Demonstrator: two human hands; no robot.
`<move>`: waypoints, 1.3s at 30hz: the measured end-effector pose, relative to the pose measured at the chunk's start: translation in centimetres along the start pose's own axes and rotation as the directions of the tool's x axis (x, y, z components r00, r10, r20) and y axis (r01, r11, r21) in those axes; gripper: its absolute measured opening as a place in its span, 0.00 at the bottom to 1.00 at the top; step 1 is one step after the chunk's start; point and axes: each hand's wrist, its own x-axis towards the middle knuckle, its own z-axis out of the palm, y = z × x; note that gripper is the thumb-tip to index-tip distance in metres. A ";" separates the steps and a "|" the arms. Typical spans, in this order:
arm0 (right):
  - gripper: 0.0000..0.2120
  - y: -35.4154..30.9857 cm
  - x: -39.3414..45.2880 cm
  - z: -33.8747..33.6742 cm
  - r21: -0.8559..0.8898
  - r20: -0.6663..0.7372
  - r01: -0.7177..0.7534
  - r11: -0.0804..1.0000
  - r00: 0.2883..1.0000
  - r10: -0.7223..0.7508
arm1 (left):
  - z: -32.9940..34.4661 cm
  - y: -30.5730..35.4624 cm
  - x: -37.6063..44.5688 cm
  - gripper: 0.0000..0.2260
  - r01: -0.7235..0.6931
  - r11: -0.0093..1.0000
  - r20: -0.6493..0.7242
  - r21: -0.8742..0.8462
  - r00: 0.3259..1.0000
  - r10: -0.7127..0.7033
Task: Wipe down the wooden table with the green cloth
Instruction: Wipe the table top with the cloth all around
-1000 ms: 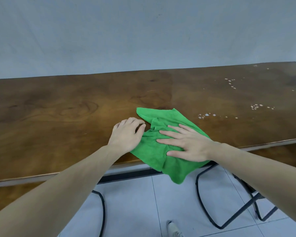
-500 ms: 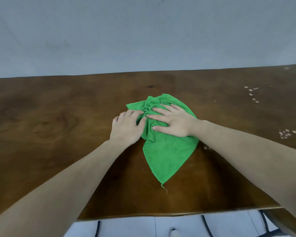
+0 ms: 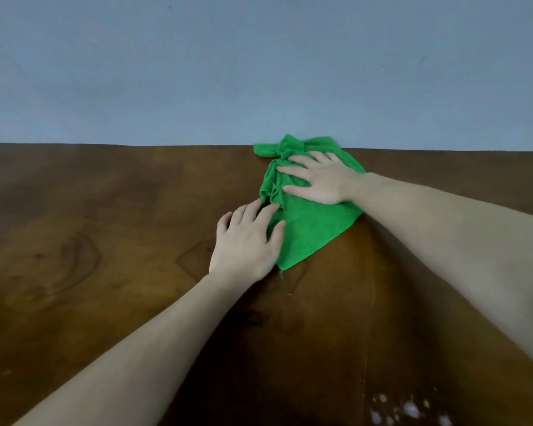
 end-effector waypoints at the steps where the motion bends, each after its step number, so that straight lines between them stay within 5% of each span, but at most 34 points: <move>1: 0.32 0.7 0.7 -0.2 0.006 0.003 0.042 0.999 0.999 -0.042 | 0.0 0.0 -0.2 0.22 -0.003 1.000 -0.003 -0.004 1.000 0.003; 9: 0.32 5.4 1.0 -0.4 0.067 0.019 0.074 0.995 0.997 -0.076 | -0.7 0.4 -0.3 0.22 0.007 0.999 0.053 0.032 0.999 -0.009; 20: 0.36 4.1 -6.2 1.1 0.083 0.062 -0.334 0.939 0.942 0.330 | -1.3 0.8 -0.7 0.19 0.008 0.999 0.018 -0.031 1.000 -0.008; 39: 0.32 -19.9 -29.3 4.7 0.087 0.000 -0.069 0.994 0.998 0.070 | -5.4 -0.3 -18.6 0.19 -0.199 0.942 0.037 -0.269 0.975 0.217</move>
